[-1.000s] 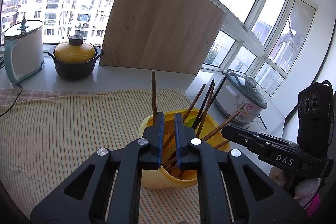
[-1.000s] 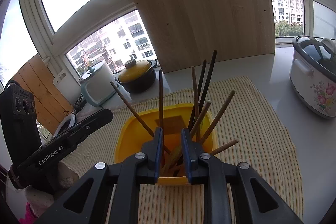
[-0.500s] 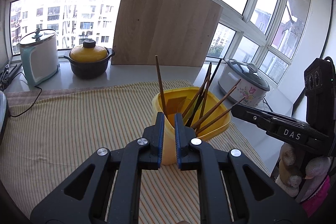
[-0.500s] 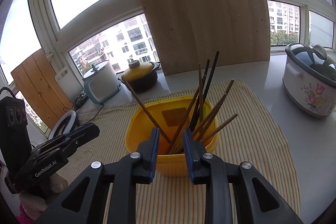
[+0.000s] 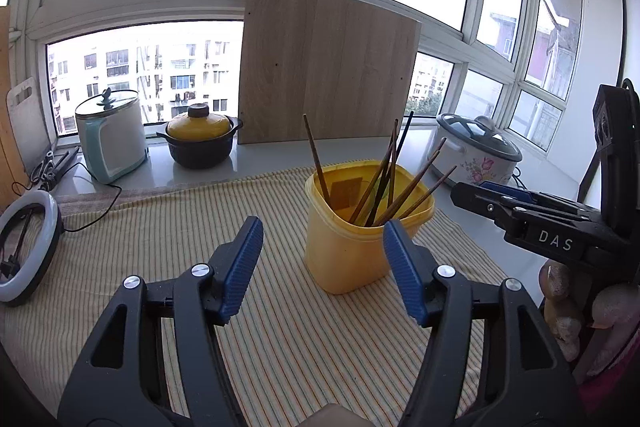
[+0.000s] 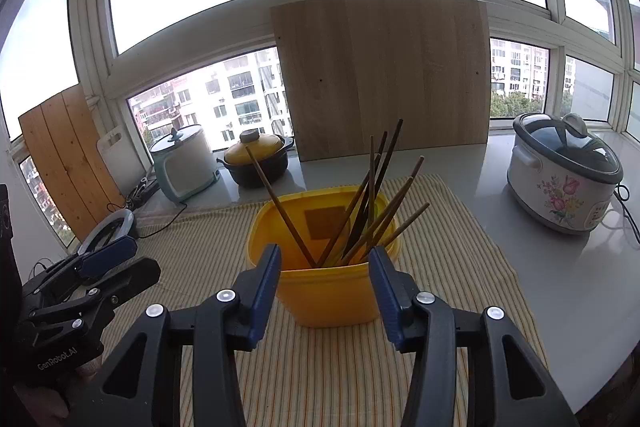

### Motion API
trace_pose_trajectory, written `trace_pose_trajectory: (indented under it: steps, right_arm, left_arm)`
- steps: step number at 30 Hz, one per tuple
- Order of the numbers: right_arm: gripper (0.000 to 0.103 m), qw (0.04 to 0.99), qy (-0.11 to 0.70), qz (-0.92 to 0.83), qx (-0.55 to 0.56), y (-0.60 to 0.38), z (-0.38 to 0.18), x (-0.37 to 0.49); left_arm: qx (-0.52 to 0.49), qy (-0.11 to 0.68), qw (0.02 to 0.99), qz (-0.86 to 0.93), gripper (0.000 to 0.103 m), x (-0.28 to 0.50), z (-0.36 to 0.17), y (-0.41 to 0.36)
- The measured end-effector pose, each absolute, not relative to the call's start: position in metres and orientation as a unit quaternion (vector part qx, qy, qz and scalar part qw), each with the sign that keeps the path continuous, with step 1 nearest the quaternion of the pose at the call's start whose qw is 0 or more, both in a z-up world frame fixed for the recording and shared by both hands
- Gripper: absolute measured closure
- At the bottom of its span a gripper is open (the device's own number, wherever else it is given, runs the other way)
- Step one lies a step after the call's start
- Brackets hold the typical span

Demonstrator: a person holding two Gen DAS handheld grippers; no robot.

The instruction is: Organize utensils

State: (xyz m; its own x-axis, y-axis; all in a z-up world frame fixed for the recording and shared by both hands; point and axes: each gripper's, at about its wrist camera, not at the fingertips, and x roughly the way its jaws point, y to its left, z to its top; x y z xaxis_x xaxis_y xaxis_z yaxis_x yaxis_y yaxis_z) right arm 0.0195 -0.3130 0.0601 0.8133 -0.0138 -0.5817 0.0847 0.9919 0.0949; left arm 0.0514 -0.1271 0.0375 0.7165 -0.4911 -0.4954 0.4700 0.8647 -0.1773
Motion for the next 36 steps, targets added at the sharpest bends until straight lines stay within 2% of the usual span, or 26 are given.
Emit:
trace_pose_trajectory:
  steps: [1,5,8,12,14,20,36]
  right_arm:
    - [0.047,0.951,0.304,-0.028,0.059,-0.313,0.060,0.017]
    - [0.032,0.951,0.299,-0.039,0.069,-0.315,0.060,0.012]
    - [0.028,0.953,0.292,-0.056,0.062,-0.316,0.061,0.009]
    - [0.014,0.955,0.282,-0.075,0.056,-0.313,0.062,0.003]
    - [0.013,0.955,0.280,-0.083,0.052,-0.310,0.062,0.000]
    - [0.001,0.958,0.268,-0.100,0.026,-0.293,0.060,-0.012]
    - [0.000,0.958,0.265,-0.106,0.013,-0.283,0.060,-0.016]
  left_arm:
    - [-0.020,0.272,0.927,-0.256,0.034,0.049,0.038,-0.124]
    - [-0.023,0.268,0.932,-0.242,0.021,0.040,0.037,-0.117]
    - [-0.017,0.266,0.936,-0.230,0.018,0.035,0.037,-0.113]
    - [-0.016,0.257,0.942,-0.214,0.010,0.026,0.038,-0.106]
    - [-0.015,0.253,0.945,-0.207,0.003,0.022,0.038,-0.103]
    - [0.005,0.260,0.949,-0.178,0.001,0.014,0.033,-0.100]
    - [0.007,0.255,0.957,-0.141,0.000,0.004,0.033,-0.088]
